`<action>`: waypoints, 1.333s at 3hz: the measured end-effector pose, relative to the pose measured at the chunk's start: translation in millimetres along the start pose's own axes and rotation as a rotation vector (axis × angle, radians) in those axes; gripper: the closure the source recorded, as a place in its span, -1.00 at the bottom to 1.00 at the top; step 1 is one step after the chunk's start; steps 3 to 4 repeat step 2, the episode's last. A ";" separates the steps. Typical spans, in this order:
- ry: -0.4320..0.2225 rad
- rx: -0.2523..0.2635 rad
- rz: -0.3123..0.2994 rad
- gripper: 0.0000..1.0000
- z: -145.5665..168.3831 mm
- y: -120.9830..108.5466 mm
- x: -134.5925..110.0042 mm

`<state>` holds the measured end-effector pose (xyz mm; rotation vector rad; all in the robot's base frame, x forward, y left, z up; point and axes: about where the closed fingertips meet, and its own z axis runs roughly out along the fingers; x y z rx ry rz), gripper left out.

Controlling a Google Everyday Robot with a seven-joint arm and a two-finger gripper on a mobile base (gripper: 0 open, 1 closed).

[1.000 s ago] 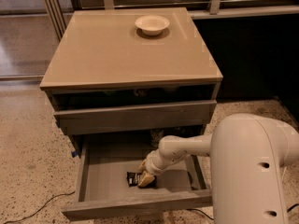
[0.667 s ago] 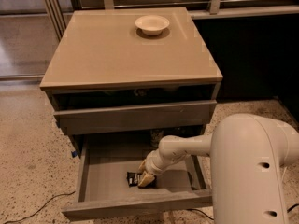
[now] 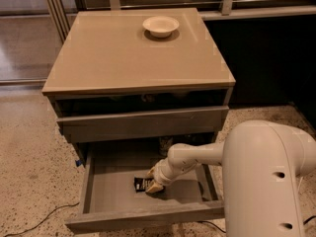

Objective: Place rxbar chocolate into middle drawer

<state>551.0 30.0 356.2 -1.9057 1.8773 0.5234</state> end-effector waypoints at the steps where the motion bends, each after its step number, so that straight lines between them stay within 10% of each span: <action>1: 0.000 0.000 0.000 -1.00 0.0 0.0 0.0; 4: 0.000 0.000 0.000 -1.00 0.0 0.0 0.0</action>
Offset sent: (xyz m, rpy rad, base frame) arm 0.0000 0.0000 0.0000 0.0000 0.0000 0.0000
